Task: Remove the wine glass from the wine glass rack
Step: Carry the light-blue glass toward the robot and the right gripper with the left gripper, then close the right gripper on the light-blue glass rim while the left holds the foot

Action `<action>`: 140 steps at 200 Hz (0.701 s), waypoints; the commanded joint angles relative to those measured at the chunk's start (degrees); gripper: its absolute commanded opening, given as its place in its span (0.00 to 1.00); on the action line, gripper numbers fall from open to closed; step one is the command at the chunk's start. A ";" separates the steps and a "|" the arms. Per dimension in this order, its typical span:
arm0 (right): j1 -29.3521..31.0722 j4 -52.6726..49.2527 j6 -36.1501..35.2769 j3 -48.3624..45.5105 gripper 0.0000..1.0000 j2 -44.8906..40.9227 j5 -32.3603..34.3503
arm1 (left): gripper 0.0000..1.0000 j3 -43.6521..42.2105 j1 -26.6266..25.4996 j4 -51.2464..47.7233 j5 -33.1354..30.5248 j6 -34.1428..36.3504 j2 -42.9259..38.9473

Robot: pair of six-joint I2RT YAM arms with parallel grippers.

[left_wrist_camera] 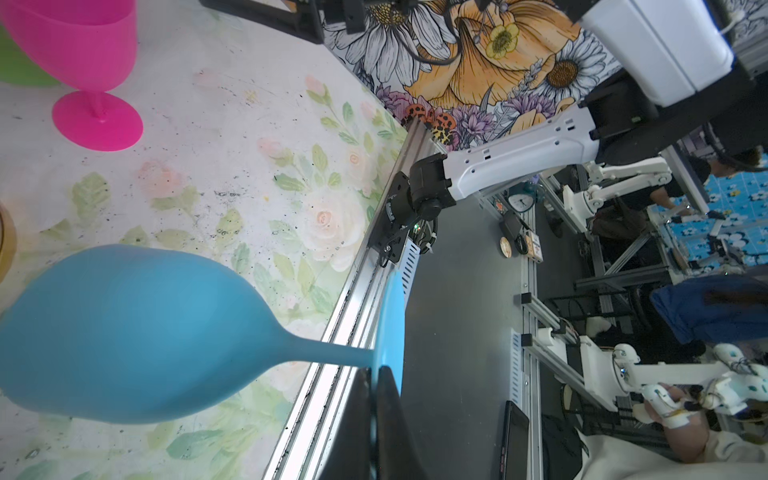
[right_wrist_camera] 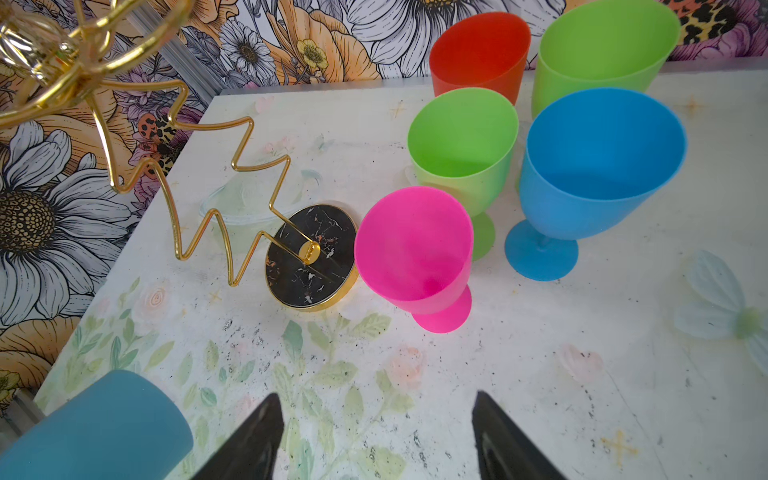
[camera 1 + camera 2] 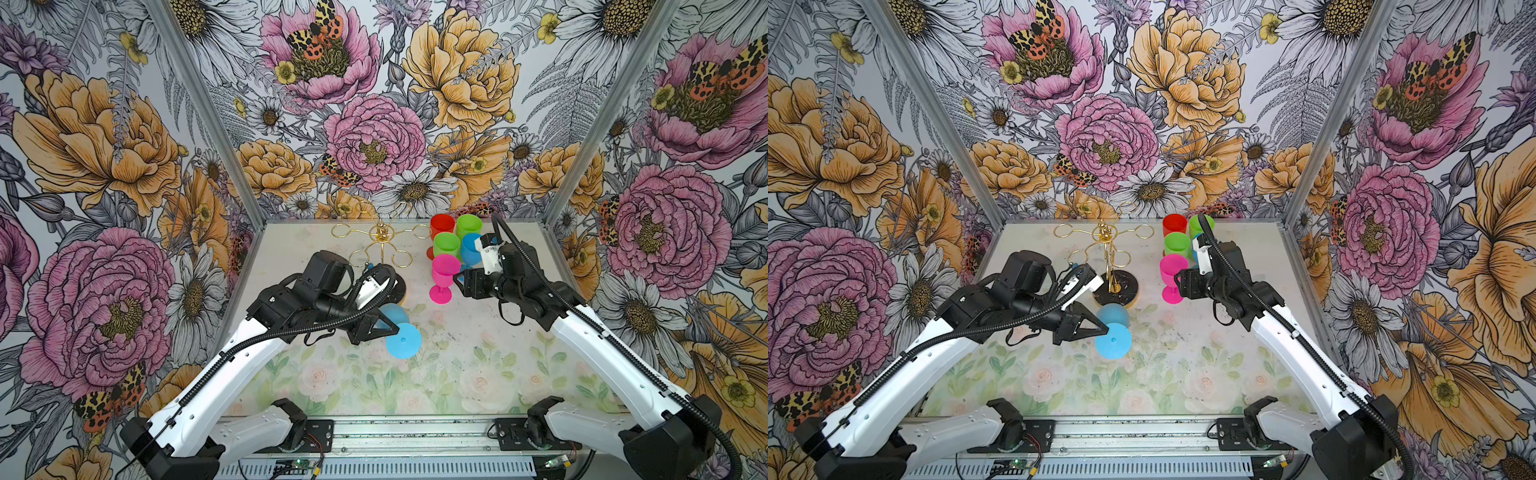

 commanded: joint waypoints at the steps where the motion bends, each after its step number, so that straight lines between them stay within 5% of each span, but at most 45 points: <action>1: 0.50 -2.22 1.24 1.39 0.73 0.41 -0.28 | 0.00 -1.73 -4.40 6.53 -4.88 5.10 0.10; 38: 0.52 -6.81 1.08 4.60 0.72 1.15 -1.41 | 0.00 -5.00 -7.77 14.82 -14.55 8.46 0.76; 140: 0.48 -13.31 -0.01 11.73 0.70 6.77 -12.56 | 0.00 -19.10 -14.78 27.25 -27.96 29.81 -2.92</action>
